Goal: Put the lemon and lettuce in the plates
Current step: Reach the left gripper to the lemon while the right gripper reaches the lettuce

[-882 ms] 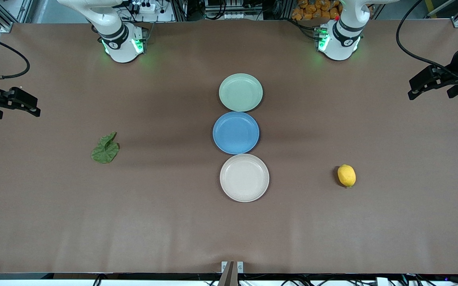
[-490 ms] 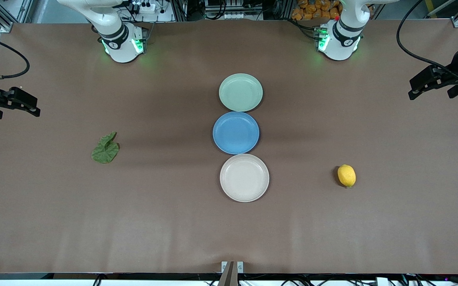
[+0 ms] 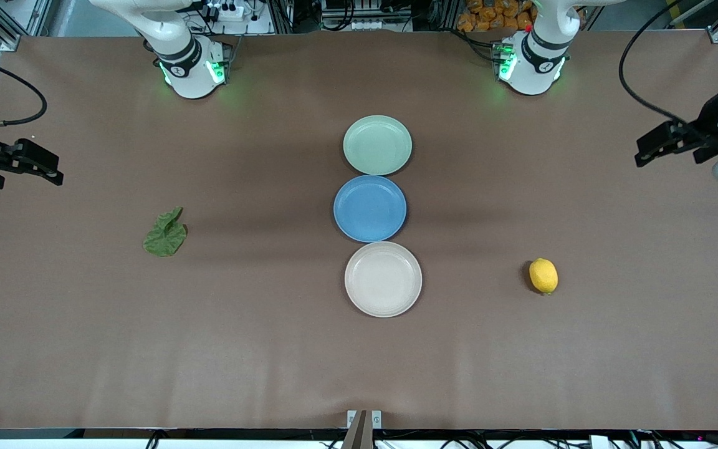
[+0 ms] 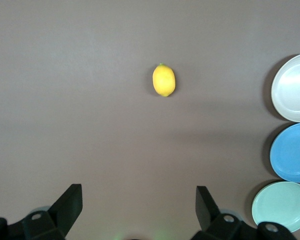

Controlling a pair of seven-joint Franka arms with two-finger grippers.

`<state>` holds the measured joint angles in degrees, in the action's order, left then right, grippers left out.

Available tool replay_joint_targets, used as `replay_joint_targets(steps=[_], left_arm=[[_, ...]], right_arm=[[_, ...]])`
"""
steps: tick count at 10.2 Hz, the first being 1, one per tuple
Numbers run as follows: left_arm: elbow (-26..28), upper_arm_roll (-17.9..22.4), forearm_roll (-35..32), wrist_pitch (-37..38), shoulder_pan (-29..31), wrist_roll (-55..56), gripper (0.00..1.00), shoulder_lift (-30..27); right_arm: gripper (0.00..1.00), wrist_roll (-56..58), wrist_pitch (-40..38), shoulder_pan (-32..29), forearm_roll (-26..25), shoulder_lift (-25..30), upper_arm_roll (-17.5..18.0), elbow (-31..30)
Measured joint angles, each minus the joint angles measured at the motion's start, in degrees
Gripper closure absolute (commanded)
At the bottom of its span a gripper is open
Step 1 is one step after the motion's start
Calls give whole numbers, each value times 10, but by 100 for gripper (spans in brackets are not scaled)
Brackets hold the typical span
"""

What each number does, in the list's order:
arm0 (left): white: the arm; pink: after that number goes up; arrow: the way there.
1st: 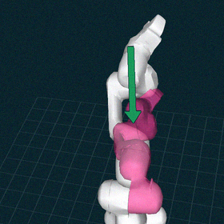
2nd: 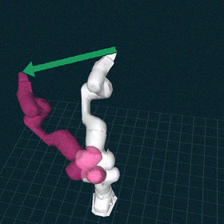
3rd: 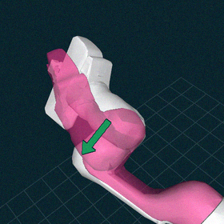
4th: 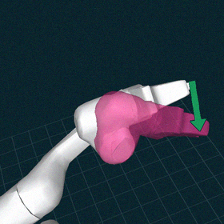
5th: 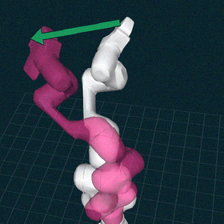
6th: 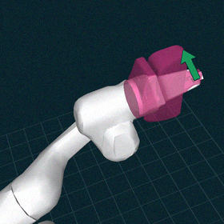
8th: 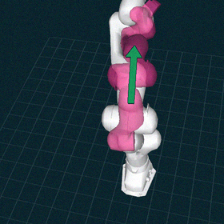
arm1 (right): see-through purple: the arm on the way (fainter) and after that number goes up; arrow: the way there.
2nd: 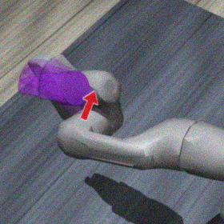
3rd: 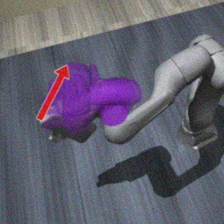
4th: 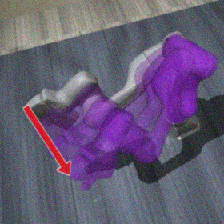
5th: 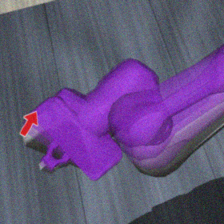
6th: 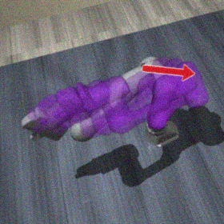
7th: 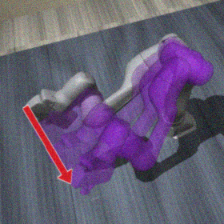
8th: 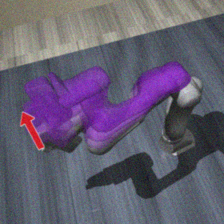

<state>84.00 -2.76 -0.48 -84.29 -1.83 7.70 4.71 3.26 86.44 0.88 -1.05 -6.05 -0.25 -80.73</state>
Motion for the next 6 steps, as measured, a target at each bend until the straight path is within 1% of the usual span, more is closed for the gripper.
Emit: replay_joint_targets(steps=[1, 3, 5, 6], left_arm=[[8, 0, 0, -10, 3, 0, 0, 19], [24, 1, 1, -56, 9, -4, 0, 66], [28, 2, -1, -93, 11, -63, 0, 127], [28, 2, -2, -117, 16, -85, 0, 159]], right_arm=[[0, 0, 1, 0, 0, 0, 0, 0], [0, 0, 4, 0, 0, 0, 0, 0], [0, 0, 13, -1, 2, -2, -1, 0], [0, 1, 16, -7, 14, -4, -2, 0]])
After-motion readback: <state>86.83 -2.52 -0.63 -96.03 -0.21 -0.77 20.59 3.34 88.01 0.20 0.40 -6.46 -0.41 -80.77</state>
